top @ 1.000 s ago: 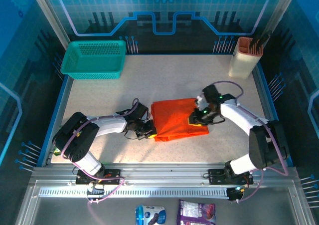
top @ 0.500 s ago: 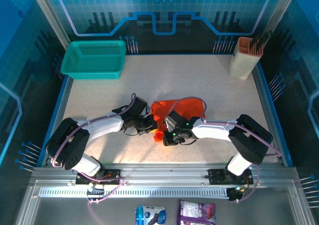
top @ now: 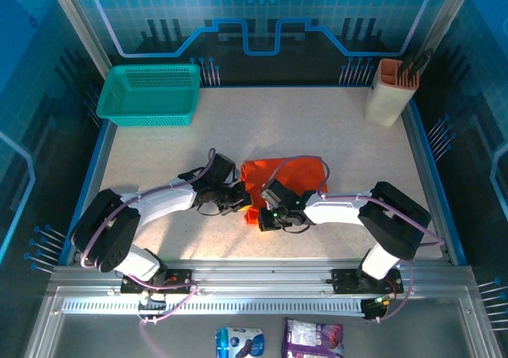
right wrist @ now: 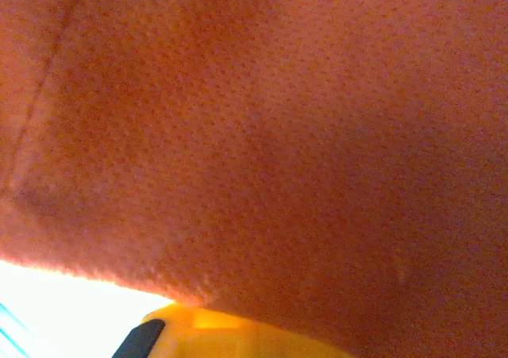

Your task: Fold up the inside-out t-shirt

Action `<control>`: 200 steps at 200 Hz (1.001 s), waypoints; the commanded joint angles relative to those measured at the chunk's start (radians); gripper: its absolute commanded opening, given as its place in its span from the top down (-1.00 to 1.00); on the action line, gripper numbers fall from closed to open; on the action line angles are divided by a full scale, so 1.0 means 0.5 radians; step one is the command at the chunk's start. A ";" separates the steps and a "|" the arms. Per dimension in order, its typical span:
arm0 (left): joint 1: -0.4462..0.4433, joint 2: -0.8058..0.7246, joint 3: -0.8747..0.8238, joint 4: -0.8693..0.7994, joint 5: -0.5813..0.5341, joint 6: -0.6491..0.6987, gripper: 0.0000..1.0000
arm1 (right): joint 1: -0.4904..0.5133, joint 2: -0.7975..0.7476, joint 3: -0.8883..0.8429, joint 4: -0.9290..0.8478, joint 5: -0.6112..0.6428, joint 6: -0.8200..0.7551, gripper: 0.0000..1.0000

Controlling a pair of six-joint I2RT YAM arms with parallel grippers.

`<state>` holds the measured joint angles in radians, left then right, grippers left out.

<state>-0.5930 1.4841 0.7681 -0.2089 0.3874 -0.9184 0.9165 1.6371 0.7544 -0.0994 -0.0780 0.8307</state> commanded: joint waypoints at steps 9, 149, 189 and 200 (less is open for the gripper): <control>-0.035 -0.053 0.032 -0.058 -0.001 -0.057 0.88 | 0.014 0.137 0.002 0.249 0.211 0.010 0.94; -0.080 0.270 -0.331 0.198 -0.060 -0.101 0.89 | -0.078 -0.219 -0.039 0.048 0.116 0.006 0.88; -0.018 0.189 -0.304 0.027 -0.136 0.001 0.90 | -0.588 -0.513 -0.093 -0.330 -0.184 -0.108 0.79; -0.009 0.165 -0.280 -0.024 -0.158 0.041 0.89 | -0.775 -0.533 -0.091 -0.432 -0.286 -0.190 0.75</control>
<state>-0.6201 1.5761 0.6403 -0.0669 0.4011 -0.9592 0.6807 1.4094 0.7254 -0.1493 -0.1268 0.8085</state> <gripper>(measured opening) 0.055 0.110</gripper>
